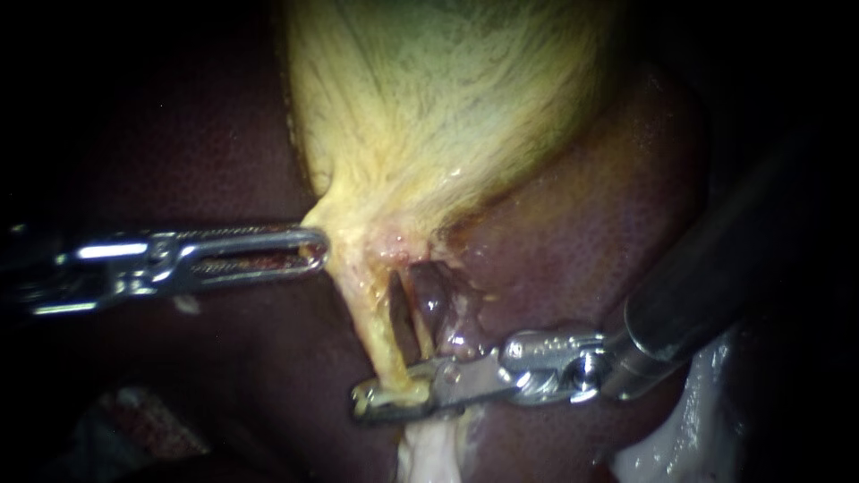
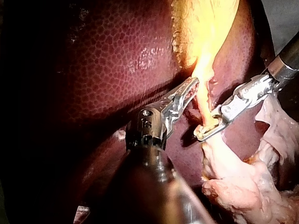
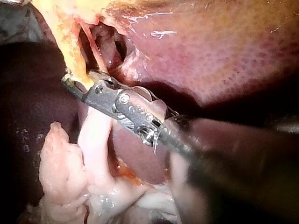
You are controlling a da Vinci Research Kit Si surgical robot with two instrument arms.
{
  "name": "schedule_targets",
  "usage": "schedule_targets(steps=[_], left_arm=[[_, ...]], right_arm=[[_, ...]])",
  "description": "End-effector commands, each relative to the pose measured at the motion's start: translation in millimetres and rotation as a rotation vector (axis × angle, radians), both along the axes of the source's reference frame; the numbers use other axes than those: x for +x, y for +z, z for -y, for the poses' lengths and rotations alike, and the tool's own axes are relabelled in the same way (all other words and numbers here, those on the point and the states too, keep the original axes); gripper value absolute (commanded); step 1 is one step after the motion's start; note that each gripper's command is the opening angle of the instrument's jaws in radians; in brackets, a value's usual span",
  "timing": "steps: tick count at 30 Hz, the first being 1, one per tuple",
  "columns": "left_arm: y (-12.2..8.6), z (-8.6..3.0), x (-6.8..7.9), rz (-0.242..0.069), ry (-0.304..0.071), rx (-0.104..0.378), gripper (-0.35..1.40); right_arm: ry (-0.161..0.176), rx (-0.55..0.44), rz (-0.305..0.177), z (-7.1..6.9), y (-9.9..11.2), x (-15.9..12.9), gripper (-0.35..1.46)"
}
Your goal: Going back first clip left tube
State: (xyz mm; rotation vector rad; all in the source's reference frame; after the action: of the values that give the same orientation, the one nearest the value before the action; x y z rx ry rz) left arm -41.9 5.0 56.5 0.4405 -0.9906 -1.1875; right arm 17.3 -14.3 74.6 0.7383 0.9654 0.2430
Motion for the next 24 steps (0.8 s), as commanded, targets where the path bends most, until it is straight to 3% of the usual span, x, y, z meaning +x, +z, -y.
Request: schedule_targets(steps=[1, 7, 11, 14, 18, 21, 24], left_arm=[[0.0, 0.0, 0.0, 0.0, 0.0, 0.0, -0.05], [0.0, 0.0, 0.1, 0.0, 0.0, 0.0, -0.05], [-0.1, 0.0, 0.1, 0.0, 0.0, 0.0, -0.05], [-0.1, 0.1, 0.1, 0.0, 0.0, 0.0, -0.05], [-0.3, 0.1, 0.1, 0.0, 0.0, 0.0, -0.05], [-0.4, 0.2, 0.0, -0.001, -0.001, 0.0, -0.05], [-0.4, 0.2, 0.0, -0.001, -0.001, 0.0, -0.05]], right_arm=[[0.0, 0.0, 0.0, 0.0, -0.1, 0.0, -0.35], [-0.001, 0.0, 0.0, 0.1, -0.2, 0.1, -0.35], [0.021, -0.001, 0.003, -0.2, -0.3, 0.2, 0.21], [0.017, -0.08, -0.031, -0.3, -0.4, 0.3, 0.46], [0.031, -0.188, -0.094, -1.0, -0.7, 0.4, 0.57], [0.071, -0.288, -0.102, -2.0, -1.2, 0.4, 0.6], [0.074, -0.33, -0.103, -2.7, -1.7, -0.1, 0.6]])
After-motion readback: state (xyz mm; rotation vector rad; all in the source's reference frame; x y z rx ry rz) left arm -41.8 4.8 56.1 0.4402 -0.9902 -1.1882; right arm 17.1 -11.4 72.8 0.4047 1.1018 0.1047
